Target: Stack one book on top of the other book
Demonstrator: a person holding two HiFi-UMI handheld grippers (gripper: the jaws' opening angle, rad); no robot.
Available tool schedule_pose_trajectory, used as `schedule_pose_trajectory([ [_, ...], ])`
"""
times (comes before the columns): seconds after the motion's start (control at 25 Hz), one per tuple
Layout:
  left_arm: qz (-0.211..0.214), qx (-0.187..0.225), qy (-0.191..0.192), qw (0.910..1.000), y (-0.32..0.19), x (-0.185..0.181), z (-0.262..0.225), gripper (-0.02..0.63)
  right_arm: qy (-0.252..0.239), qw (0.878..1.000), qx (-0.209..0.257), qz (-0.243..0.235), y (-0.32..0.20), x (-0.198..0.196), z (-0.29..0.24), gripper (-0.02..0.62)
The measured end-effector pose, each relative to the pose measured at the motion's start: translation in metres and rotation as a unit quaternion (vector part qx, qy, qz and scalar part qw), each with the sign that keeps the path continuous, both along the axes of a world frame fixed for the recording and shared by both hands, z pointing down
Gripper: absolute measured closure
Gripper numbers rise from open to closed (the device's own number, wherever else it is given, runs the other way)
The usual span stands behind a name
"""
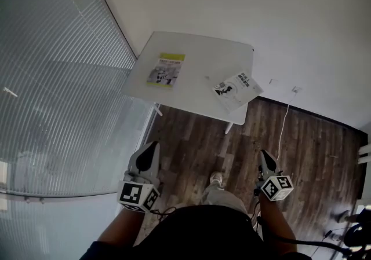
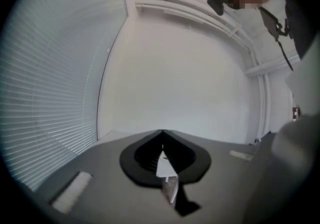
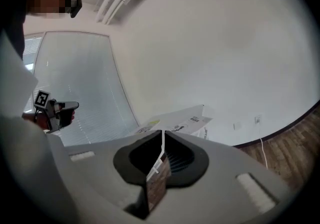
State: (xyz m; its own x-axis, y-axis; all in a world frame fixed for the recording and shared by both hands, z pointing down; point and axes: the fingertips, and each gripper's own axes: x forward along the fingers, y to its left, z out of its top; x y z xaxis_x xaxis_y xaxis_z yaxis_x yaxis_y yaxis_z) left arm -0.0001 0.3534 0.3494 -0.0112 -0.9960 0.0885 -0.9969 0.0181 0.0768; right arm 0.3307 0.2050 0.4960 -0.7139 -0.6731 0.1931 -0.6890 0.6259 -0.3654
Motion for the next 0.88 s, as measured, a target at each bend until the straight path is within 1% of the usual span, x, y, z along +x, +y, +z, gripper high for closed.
schedule_pose_trajectory([
  [0.08, -0.007, -0.006, 0.001, 1.0, -0.014, 0.0, -0.002, 0.6, -0.007, 1.0, -0.01, -0.005, -0.023, -0.002, -0.001, 0.589],
  [0.16, -0.014, -0.012, -0.003, 0.9998, -0.027, -0.002, -0.005, 0.601, -0.015, 1.0, -0.008, -0.008, -0.047, -0.004, -0.008, 0.589],
  [0.24, -0.025, -0.011, -0.008, 0.9996, -0.043, -0.007, -0.008, 0.601, -0.018, 1.0, 0.01, -0.01, -0.071, -0.008, -0.016, 0.589],
  [0.32, -0.038, -0.003, -0.006, 0.9993, -0.062, -0.012, -0.01, 0.601, -0.01, 0.999, 0.033, -0.002, -0.095, -0.007, -0.019, 0.589],
  [0.4, -0.04, -0.001, 0.005, 0.9992, -0.082, -0.014, -0.014, 0.601, -0.007, 0.999, 0.035, 0.012, -0.118, -0.003, -0.017, 0.589],
  [0.48, -0.023, -0.004, 0.008, 0.9997, -0.097, -0.011, -0.017, 0.601, -0.009, 1.0, 0.022, 0.018, -0.129, -0.003, -0.014, 0.589],
  [0.52, -0.013, -0.008, 0.0, 0.9999, -0.104, -0.011, -0.018, 0.6, -0.007, 1.0, 0.017, 0.018, -0.132, -0.004, -0.013, 0.589],
  [0.56, -0.004, -0.012, -0.014, 0.9998, -0.111, -0.012, -0.018, 0.601, -0.003, 1.0, 0.014, 0.016, -0.136, -0.006, -0.012, 0.589],
  [0.68, 0.02, -0.023, -0.079, 0.9964, -0.14, -0.018, -0.014, 0.6, 0.01, 1.0, 0.005, 0.024, -0.154, -0.011, -0.008, 0.589],
  [0.72, 0.032, -0.022, -0.09, 0.9952, -0.154, -0.017, -0.015, 0.601, 0.013, 0.999, 0.004, 0.029, -0.161, -0.014, -0.009, 0.589],
  [0.8, 0.058, -0.017, -0.094, 0.9937, -0.184, -0.018, -0.014, 0.601, 0.015, 0.999, 0.004, 0.039, -0.175, -0.019, -0.012, 0.589],
  [0.88, 0.082, -0.013, -0.086, 0.9928, -0.214, -0.022, -0.013, 0.6, 0.018, 0.998, 0.003, 0.053, -0.186, -0.022, -0.015, 0.589],
])
